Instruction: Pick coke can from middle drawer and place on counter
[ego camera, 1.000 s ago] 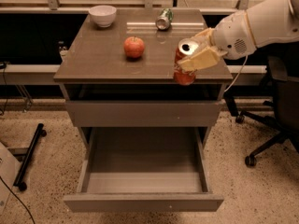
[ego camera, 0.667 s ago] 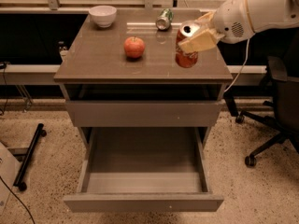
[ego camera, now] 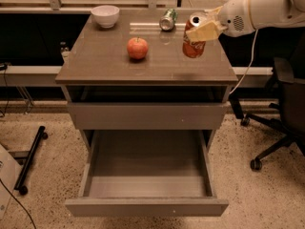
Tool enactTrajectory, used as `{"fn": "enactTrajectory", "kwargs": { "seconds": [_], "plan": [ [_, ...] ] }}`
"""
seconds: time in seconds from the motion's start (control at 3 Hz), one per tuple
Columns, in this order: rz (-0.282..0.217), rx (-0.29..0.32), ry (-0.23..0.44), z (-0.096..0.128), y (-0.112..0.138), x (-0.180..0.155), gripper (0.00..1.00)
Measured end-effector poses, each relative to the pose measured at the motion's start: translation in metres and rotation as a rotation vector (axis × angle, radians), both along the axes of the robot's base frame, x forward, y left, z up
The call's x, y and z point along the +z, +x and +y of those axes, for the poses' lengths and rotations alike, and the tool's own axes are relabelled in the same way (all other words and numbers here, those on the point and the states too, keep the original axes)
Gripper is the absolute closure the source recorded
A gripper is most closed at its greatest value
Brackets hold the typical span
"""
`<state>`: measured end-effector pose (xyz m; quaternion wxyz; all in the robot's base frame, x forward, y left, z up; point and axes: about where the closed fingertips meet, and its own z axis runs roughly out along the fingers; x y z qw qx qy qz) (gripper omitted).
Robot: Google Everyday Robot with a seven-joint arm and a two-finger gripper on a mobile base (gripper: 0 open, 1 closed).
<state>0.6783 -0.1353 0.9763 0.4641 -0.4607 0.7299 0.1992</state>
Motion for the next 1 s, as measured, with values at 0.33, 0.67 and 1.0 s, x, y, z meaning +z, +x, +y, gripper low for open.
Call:
{"fn": "enactTrajectory", "kwargs": {
  "seconds": [0.33,0.67,1.0],
  "plan": [
    [0.022,-0.038,0.049,-0.008,0.030,-0.013,0.83],
    [0.063,-0.082,0.066,-0.018,0.052,-0.029,0.59],
    [0.121,-0.143,0.062,-0.034,0.064,-0.046,0.36]
  ]
}}
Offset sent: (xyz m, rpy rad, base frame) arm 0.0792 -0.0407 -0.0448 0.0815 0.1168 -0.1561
